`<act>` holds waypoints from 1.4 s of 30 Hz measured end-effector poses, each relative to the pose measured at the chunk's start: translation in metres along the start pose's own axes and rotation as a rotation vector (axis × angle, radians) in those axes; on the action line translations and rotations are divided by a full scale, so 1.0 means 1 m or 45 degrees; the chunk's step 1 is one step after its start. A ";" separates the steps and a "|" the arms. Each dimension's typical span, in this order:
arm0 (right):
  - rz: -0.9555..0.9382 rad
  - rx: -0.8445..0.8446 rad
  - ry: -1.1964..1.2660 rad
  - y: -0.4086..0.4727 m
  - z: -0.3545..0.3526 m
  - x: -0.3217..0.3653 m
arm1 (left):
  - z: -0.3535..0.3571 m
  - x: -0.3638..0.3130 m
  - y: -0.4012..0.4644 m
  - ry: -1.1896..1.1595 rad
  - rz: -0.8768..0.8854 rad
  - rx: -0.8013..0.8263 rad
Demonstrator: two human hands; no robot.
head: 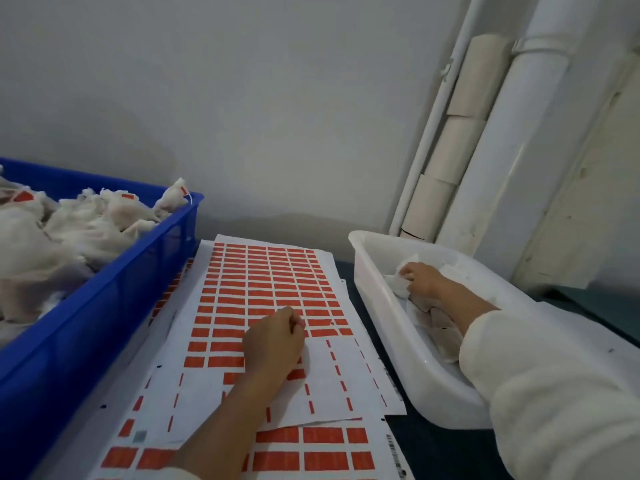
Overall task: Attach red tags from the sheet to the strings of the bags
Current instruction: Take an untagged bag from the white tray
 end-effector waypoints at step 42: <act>-0.790 -0.200 0.698 -0.192 0.063 0.135 | -0.062 -0.010 -0.054 -0.763 -0.107 0.481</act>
Point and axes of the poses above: each hand's wrist, its own y-axis towards the middle knuckle, its own z-axis out of the palm, x = y × z, the point moved 2 cm from there along y, towards the middle knuckle, and after that the axes turned 12 degrees about x, right-handed, at the moved point
